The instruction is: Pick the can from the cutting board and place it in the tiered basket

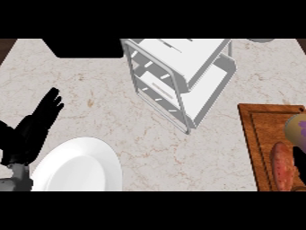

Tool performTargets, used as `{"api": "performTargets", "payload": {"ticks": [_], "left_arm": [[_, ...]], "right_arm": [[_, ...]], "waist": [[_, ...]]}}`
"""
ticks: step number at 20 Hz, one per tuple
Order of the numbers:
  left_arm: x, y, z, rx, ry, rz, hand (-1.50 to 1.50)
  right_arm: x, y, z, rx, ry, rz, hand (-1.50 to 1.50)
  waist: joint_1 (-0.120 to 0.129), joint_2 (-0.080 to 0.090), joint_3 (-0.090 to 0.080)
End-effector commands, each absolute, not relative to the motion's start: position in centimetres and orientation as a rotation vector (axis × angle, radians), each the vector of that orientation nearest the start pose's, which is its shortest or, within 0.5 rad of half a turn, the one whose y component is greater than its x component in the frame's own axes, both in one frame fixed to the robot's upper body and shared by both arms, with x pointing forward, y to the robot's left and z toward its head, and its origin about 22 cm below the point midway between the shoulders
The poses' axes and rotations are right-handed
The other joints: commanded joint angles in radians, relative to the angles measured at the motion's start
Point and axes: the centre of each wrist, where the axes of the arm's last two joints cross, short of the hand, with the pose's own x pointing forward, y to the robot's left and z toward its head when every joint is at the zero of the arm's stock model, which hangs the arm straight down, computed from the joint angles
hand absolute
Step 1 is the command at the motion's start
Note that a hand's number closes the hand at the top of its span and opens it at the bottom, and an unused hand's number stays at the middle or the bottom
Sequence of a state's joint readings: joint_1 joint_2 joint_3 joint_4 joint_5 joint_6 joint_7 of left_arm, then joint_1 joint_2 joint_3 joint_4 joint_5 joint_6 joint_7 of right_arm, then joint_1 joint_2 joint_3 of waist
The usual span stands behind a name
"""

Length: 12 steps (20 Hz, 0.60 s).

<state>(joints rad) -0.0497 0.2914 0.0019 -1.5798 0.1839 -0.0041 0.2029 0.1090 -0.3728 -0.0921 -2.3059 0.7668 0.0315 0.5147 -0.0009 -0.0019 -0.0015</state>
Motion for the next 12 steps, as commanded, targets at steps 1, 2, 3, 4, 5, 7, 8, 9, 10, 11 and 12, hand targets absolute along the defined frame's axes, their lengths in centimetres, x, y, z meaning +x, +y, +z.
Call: {"api": "performTargets", "payload": {"ticks": [1,2,3,4,5,7,8,9,10,11,12], "left_arm": [[25.3,30.5,2.9,0.069,-1.413,-0.114,0.0],[26.6,28.9,4.4,0.063,-1.415,-0.113,0.0],[26.4,28.8,1.6,0.06,-1.405,-0.101,0.0],[25.6,27.1,5.4,0.053,-1.433,-0.105,0.0],[25.1,28.6,3.6,0.054,-1.42,-0.103,0.0],[25.3,29.5,3.6,0.067,-1.426,-0.092,0.0],[25.8,28.0,2.3,0.068,-1.43,-0.103,0.0],[26.1,28.6,3.0,0.064,-1.43,-0.104,0.0],[26.1,29.7,4.2,0.063,-1.426,-0.102,0.0],[25.1,28.2,4.1,0.052,-1.417,-0.085,0.0],[27.5,26.9,4.0,0.058,-1.43,-0.1,0.0]], "right_arm": [[17.4,-24.4,21.1,-1.152,-1.572,0.47,1.5],[18.1,-24.0,21.3,-1.136,-1.581,0.477,1.5],[17.8,-22.0,20.9,-1.114,-1.593,0.49,1.5],[19.0,-22.0,22.0,-1.129,-1.578,0.501,1.5],[19.7,-20.2,22.0,-1.123,-1.586,0.493,1.5],[21.4,-18.7,23.2,-1.119,-1.603,0.504,1.5],[21.7,-18.0,24.6,-1.129,-1.573,0.519,1.5],[23.0,-16.9,25.3,-1.113,-1.581,0.501,1.5],[24.1,-16.4,24.1,-1.079,-1.579,0.496,1.5],[24.6,-15.1,24.0,-1.091,-1.567,0.498,1.5],[26.9,-14.2,24.3,-1.08,-1.552,0.508,1.5]], "waist": [[0.018,0.004,-0.001],[0.01,0.003,0.0],[0.01,0.004,-0.001],[0.019,0.001,0.0],[0.02,0.002,0.0],[0.016,0.002,0.0],[0.014,0.003,-0.001],[0.017,0.003,-0.001],[0.015,0.003,0.0],[0.017,0.002,0.001],[0.018,0.006,0.0]]}}
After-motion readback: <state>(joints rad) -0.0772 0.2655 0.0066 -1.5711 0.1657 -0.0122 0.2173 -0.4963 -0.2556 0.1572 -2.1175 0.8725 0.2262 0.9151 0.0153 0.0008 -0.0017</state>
